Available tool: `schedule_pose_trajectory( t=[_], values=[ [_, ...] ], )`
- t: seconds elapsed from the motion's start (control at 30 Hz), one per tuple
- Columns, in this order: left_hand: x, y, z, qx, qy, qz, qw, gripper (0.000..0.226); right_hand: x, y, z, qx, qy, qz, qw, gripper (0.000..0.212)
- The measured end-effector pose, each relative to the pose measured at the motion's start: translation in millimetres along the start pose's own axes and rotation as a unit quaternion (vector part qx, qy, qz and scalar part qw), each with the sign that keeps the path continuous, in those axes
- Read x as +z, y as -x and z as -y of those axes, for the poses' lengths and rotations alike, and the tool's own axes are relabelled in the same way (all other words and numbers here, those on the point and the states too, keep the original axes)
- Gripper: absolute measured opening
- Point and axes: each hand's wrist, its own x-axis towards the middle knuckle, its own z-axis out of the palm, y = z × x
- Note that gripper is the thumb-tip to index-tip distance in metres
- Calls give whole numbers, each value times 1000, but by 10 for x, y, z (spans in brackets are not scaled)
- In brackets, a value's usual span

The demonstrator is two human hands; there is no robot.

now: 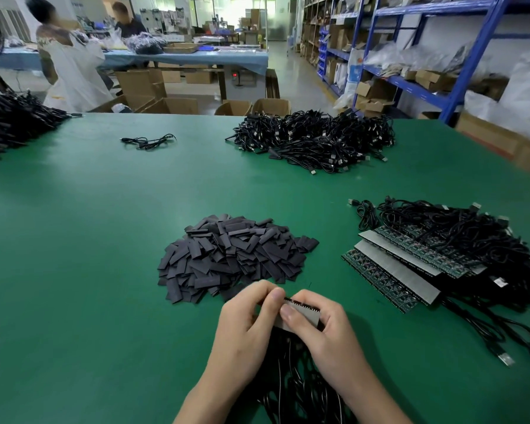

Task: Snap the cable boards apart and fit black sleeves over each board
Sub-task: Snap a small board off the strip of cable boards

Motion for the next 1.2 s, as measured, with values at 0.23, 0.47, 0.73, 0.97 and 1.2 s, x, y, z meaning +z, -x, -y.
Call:
schedule_pose_trajectory(
  t=[0.23, 0.47, 0.73, 0.97, 1.2],
  values=[
    [-40, 17, -20, 4, 23, 13, 1000, 45, -73, 44, 27, -14, 122, 0, 992, 28],
    [-40, 8, -20, 6, 9, 17, 1000, 42, -167, 17, 70, -4, 138, 27, 990, 34],
    [-37, 13, -40, -10, 74, 39, 996, 52, -90, 48, 101, 18, 89, 50, 995, 35],
    [-63, 26, -45, -7, 75, 73, 995, 45, -47, 44, 121, 34, 0, 18, 999, 43],
    [11, 42, -39, -52, 175, 77, 980, 51, -70, 50, 120, 39, -28, 49, 998, 36]
  ],
)
